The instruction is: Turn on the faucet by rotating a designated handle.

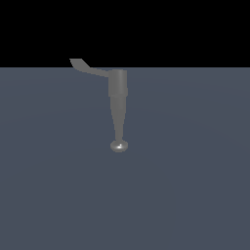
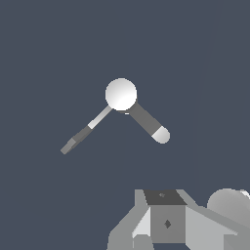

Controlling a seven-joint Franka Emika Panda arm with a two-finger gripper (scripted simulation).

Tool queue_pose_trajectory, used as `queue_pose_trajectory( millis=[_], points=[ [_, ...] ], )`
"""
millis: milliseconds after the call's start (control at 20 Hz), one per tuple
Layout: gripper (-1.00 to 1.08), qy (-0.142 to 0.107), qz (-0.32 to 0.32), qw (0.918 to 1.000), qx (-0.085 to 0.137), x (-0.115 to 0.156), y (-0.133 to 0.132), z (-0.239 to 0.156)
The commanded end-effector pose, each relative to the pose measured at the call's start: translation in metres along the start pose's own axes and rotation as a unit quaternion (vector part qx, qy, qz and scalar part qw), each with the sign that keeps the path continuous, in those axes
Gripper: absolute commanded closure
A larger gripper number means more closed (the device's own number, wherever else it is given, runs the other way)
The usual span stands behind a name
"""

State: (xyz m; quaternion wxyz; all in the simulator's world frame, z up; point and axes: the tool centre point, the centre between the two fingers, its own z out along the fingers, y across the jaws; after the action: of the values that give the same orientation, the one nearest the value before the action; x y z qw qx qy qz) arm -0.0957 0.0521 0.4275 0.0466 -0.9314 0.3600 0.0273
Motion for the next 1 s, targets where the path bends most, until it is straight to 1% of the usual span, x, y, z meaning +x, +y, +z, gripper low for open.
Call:
queue_pose_trajectory(
  millis=[0, 200, 450, 700, 950],
  points=[
    [1.08, -0.001, 0.030, 0.9995, -0.001, 0.005, -0.011, 0.009],
    [1.08, 0.000, 0.078, 0.9969, -0.003, 0.013, -0.028, 0.023],
    [1.08, 0.003, 0.138, 0.9904, -0.007, 0.022, -0.049, 0.042],
    [1.08, 0.009, 0.196, 0.9804, -0.011, 0.030, -0.069, 0.063],
    [1.08, 0.019, 0.254, 0.9670, -0.014, 0.037, -0.088, 0.084]
  ],
)
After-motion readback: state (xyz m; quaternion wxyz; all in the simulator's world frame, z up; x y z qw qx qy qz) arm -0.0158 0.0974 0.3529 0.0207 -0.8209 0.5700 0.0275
